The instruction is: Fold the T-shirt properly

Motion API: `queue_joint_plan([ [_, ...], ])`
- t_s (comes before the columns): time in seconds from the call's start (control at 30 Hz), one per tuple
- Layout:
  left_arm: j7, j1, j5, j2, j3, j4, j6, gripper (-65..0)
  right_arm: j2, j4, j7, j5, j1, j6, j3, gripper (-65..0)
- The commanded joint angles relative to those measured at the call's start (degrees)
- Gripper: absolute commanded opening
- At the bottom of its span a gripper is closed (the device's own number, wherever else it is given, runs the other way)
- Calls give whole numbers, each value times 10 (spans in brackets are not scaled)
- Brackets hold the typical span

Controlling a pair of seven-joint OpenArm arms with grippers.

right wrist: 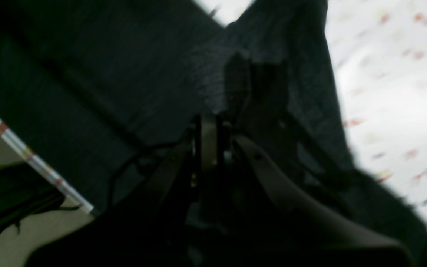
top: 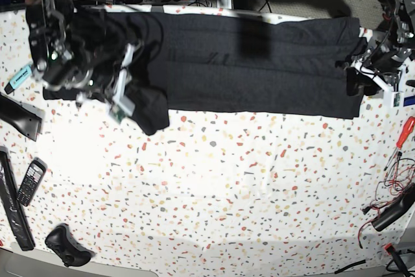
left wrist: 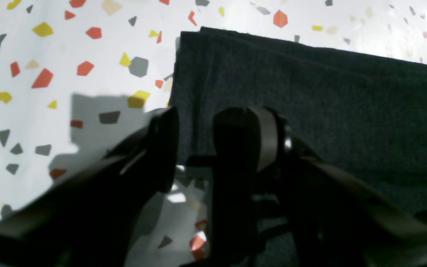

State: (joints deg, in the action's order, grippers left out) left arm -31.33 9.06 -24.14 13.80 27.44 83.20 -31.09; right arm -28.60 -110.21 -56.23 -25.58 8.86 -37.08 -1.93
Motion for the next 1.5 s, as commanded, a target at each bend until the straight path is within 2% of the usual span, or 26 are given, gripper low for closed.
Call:
queue_joint_plan([
  [0.0,13,-5,-7,8,4,11,-2,-373,-6,-22,9,-6,7,0,5,-650],
  [0.13,14,-5,13,8,4,11,-2,-373,-6,-67,10,-7,61,0,5,-650],
  [0.3,14,-5,22,8,4,11,-2,-373,-6,-102,9,-40,103,0,5,-650],
  [0.53,14,-5,22,8,4,11,-2,-373,-6,-103,8,-78,122,0,5,-650],
  [0.73,14,-5,22,8,4,11,-2,-373,-6,-103,6,-83,123,-1,5,-650],
  [0.9,14,-5,22,8,4,11,-2,-373,-6,-103,-42,-135,122,-3,5,-465],
  [1.0,14,-5,22,8,4,11,-2,-373,-6,-103,-47,-160,122,-11,5,-449],
  [1.1,13,-5,22,11,4,11,-2,-373,-6,-103,-27,-168,119,-11,5,-448],
  [1.2,8,-5,22,28,4,11,-2,-373,-6,-103,-12,-158,117,-11,5,-449],
  [1.3,-13,-5,12,61,4,11,-2,-373,-6,-103,-12,-129,116,-11,5,-449],
  [1.47,-92,-3,-82,119,4,11,-7,-373,-6,-103,-10,-117,116,-10,5,-449],
])
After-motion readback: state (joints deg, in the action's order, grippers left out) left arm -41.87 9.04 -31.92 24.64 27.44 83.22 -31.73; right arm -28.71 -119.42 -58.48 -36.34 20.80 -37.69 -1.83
